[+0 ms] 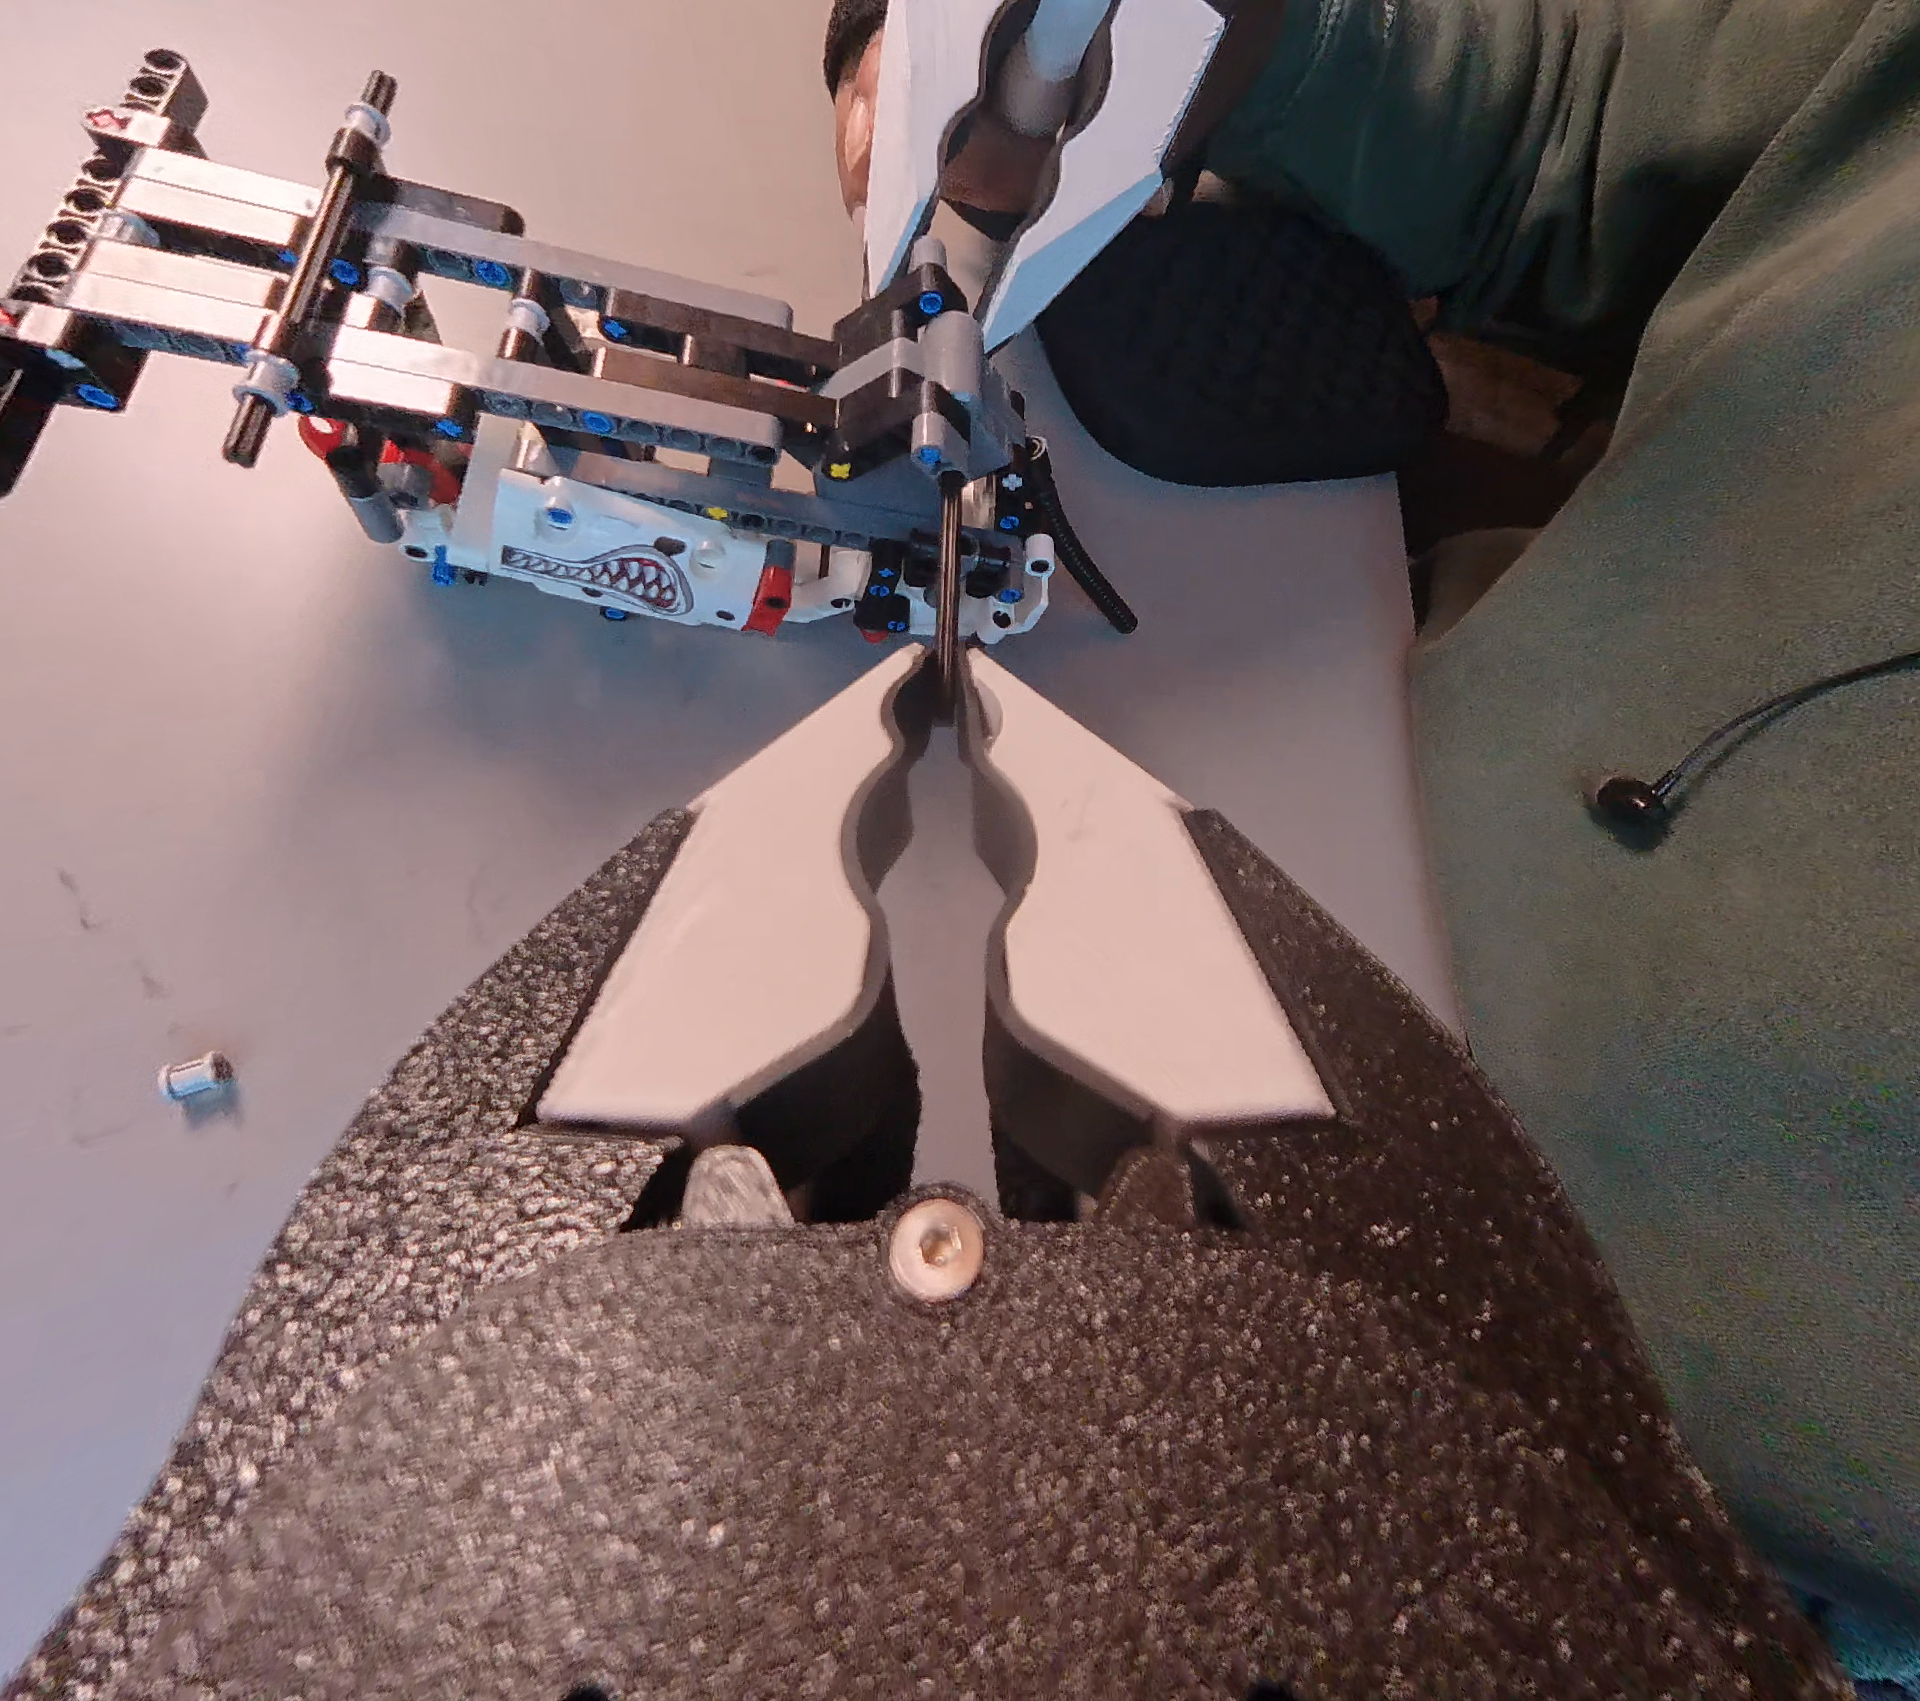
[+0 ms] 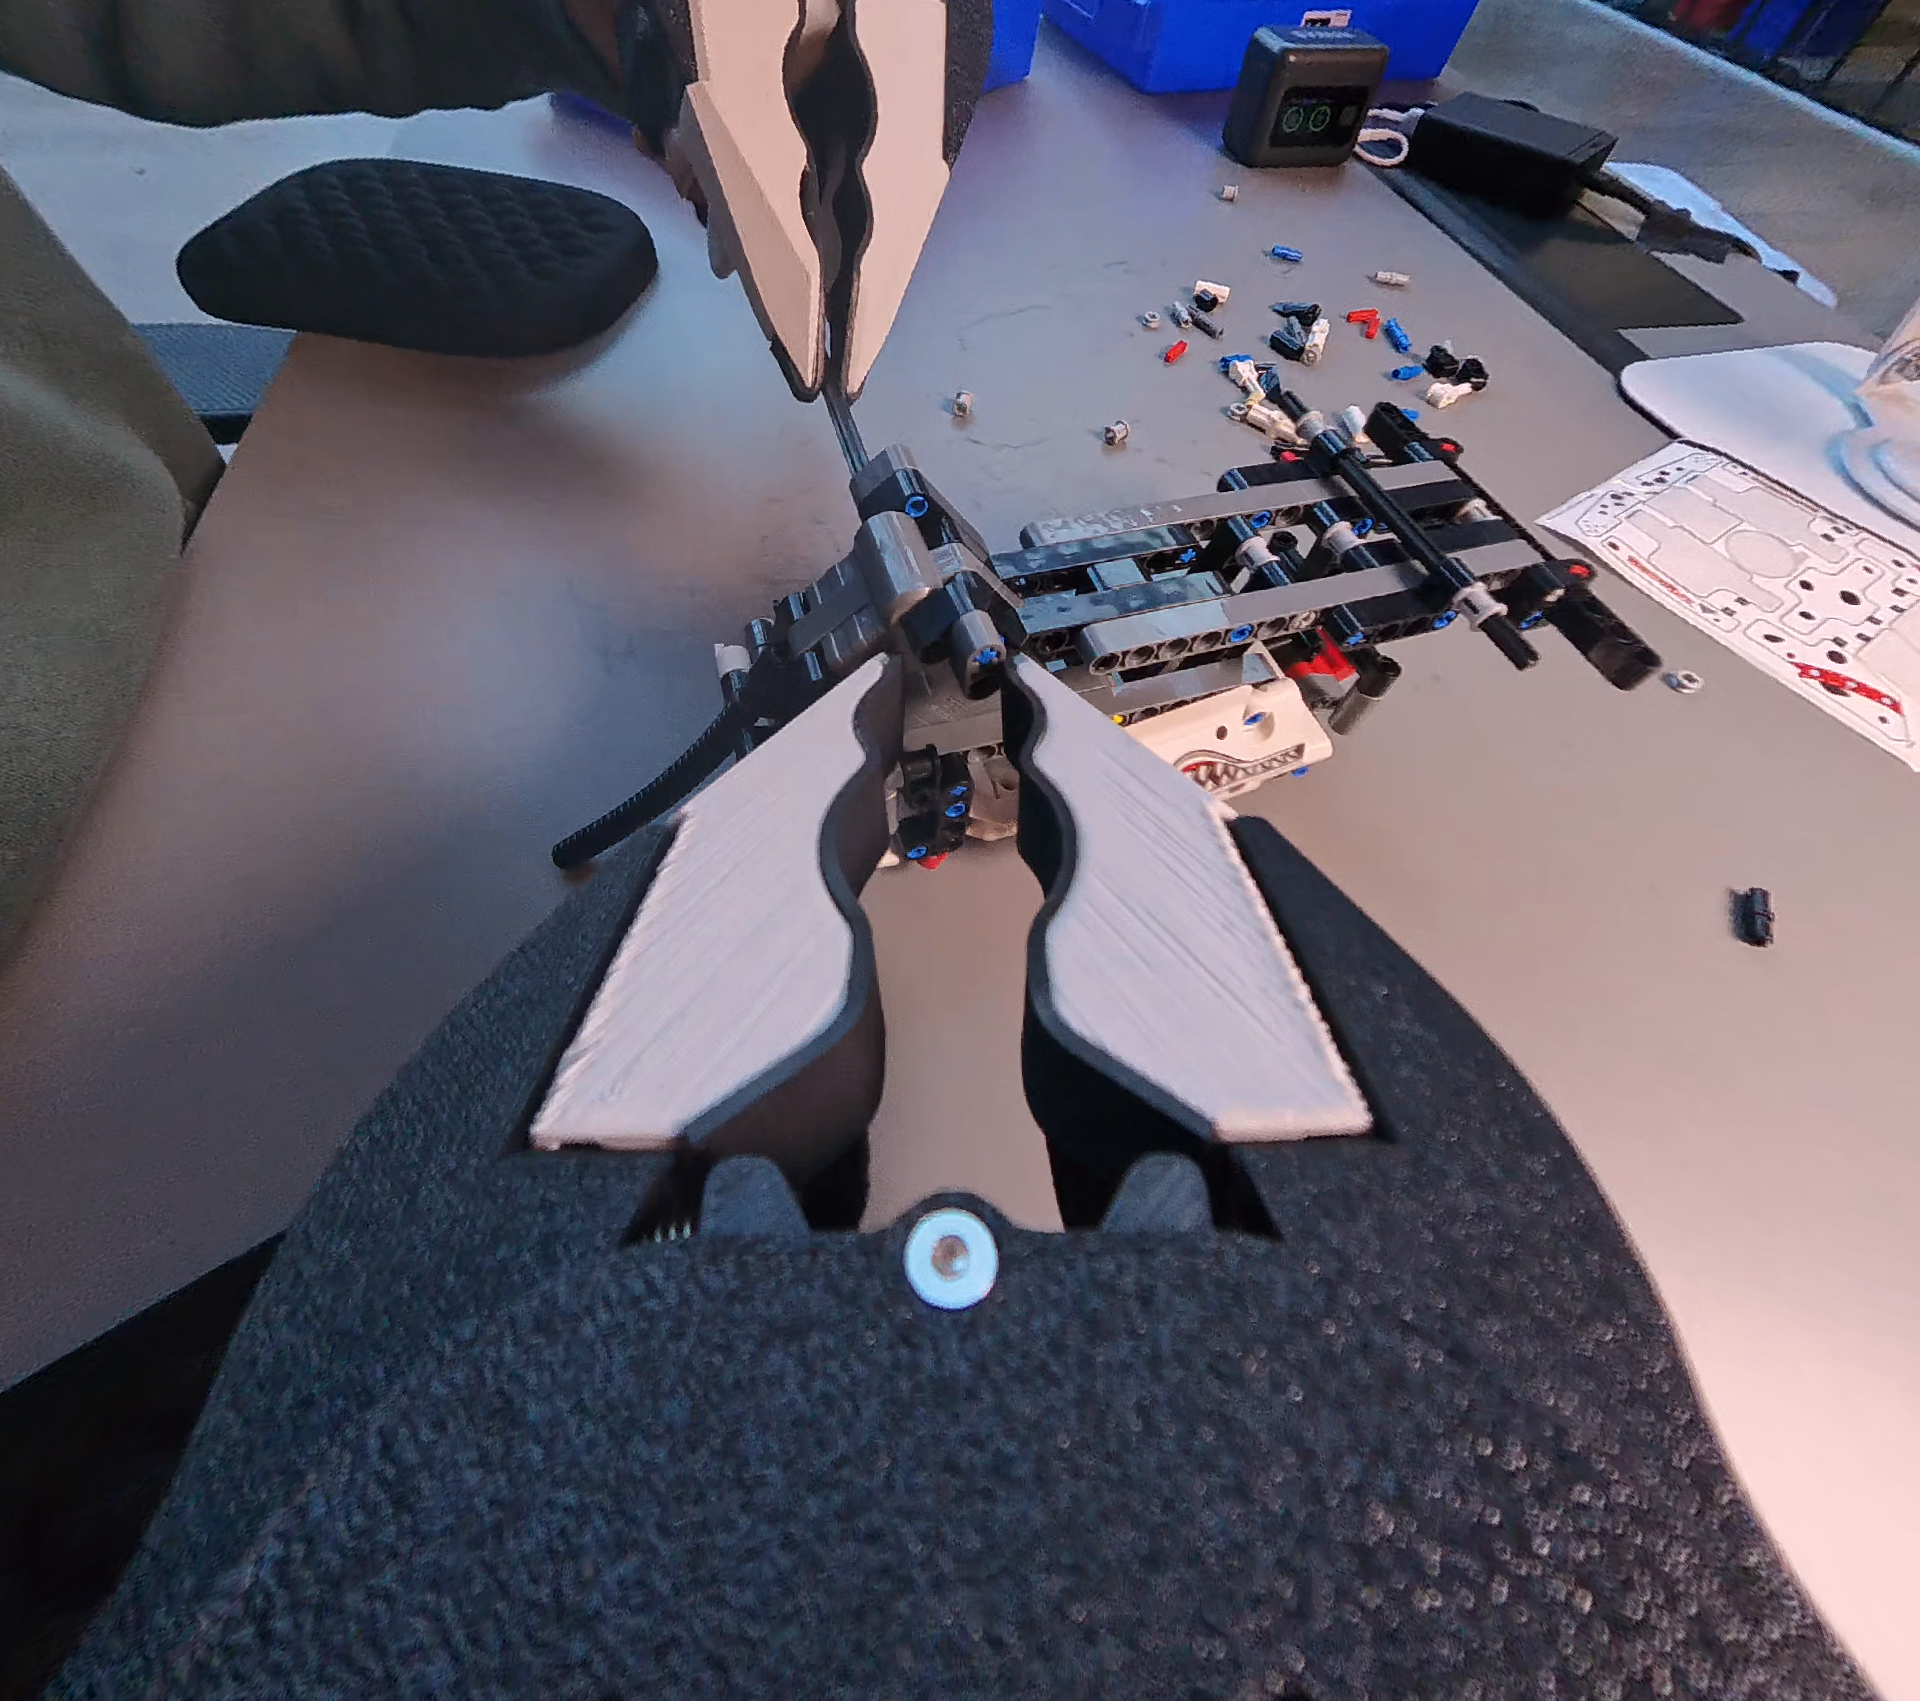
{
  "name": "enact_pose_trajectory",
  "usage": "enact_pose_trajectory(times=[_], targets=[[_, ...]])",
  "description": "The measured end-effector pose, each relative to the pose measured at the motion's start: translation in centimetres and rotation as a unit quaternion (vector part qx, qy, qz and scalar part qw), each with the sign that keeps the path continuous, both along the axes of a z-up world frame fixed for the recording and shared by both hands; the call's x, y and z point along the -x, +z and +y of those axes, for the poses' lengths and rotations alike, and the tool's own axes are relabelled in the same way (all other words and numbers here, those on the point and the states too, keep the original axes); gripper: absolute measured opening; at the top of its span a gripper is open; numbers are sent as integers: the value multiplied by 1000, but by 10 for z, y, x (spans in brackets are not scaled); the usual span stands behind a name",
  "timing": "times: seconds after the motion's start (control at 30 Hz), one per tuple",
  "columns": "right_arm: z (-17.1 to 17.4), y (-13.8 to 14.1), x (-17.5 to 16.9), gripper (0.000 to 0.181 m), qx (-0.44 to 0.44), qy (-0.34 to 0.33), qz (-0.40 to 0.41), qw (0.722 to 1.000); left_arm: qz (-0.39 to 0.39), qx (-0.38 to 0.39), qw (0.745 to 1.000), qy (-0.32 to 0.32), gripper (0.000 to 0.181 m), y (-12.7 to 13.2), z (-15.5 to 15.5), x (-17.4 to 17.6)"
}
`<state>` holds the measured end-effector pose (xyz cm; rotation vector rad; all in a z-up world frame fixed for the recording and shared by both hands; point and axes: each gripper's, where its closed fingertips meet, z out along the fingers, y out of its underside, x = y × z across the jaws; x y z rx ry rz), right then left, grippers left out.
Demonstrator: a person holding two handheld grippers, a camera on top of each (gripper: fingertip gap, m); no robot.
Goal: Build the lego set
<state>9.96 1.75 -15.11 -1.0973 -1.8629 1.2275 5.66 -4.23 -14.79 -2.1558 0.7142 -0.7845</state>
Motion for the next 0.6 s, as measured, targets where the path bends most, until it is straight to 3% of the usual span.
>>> enact_pose_trajectory(times=[0.1, 0.17, 0.23, 0.43, 0.6], targets=[[0, 1, -1, 14, 3, 4, 3, 1000, -2, -6, 1000, -7, 2, 2, 4, -5], [-29, 3, -2, 12, 27, 54, -1, 998, -6, -1, 999, -46, 1, 2, 2, -23], [-13, 0, 4, 11, -76, 8, 6, 997, 24, -9, 999, -36, 2, 1, 5, -17], [-14, 0, -2, 25, -34, 14, -1, 999, 13, 16, 999, -26, 4, -1, -10, -4], [-17, 2, -2, 21, -27, 25, 10, 999, 3, 9, 1000, -6, 20, -1, -13, 1]])
